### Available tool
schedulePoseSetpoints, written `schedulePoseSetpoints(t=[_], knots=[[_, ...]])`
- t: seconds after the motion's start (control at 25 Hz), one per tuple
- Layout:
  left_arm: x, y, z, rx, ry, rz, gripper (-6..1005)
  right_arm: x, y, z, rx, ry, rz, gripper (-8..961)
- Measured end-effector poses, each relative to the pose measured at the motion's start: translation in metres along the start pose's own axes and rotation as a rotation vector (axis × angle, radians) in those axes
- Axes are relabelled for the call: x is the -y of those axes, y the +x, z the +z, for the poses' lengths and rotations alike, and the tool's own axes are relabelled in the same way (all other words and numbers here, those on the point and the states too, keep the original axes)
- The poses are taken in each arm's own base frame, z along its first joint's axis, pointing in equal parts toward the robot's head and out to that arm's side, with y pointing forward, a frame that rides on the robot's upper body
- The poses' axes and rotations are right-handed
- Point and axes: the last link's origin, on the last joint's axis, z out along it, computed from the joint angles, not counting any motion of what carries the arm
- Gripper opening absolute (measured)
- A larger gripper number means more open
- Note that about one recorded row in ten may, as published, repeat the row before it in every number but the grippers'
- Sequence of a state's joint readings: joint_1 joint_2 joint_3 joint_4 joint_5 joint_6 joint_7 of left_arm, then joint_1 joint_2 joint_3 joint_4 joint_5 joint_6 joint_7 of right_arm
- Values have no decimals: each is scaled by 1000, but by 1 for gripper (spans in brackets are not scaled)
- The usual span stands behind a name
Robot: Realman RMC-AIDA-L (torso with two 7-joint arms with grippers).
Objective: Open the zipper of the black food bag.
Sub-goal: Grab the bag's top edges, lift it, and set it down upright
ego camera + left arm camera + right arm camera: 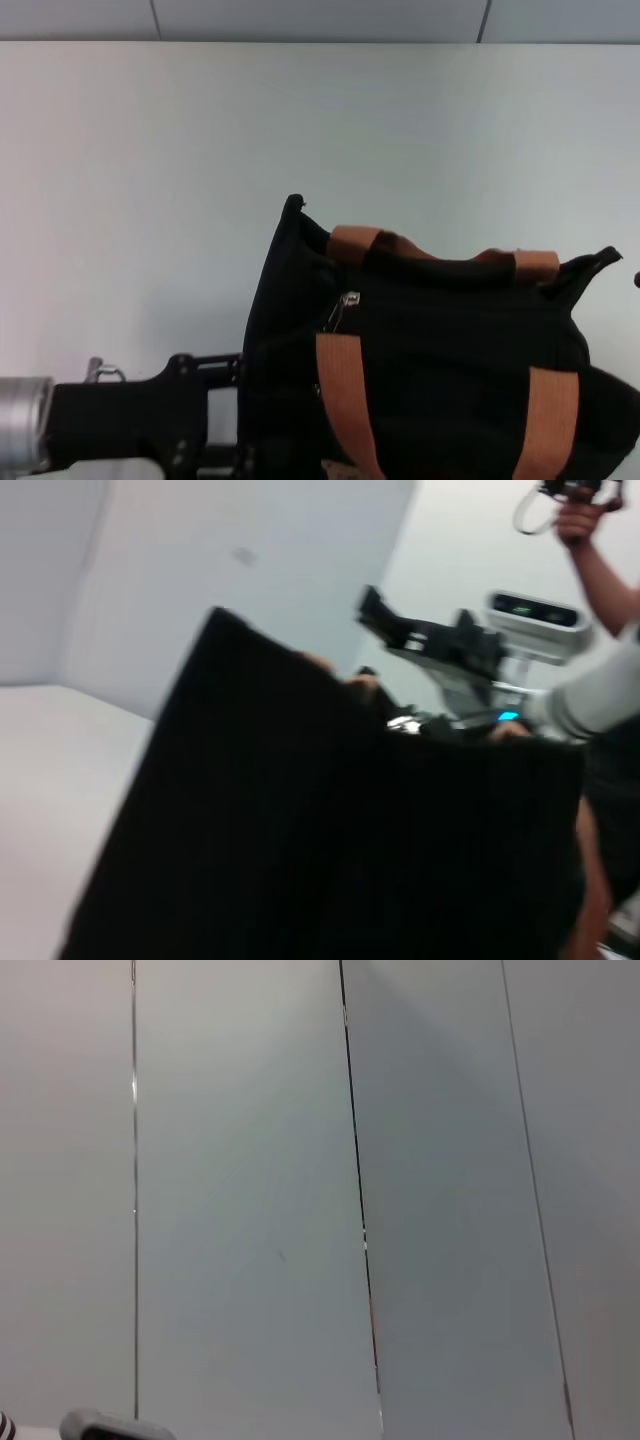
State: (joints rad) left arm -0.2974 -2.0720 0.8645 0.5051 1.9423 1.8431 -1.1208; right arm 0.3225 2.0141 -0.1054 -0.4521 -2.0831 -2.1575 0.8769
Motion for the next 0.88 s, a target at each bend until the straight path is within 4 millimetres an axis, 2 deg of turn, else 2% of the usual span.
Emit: schedulePoseSetpoints(t=[0.2, 0.4, 0.88], knots=[[14, -6, 10, -36, 95, 28, 703, 1, 0, 2, 3, -2, -2, 826], [20, -6, 12, -53, 147, 42, 493, 2, -1, 3, 12, -2, -4, 826], [37, 2, 24, -73, 202, 100, 220, 4, -2, 4, 31, 22, -17, 826]])
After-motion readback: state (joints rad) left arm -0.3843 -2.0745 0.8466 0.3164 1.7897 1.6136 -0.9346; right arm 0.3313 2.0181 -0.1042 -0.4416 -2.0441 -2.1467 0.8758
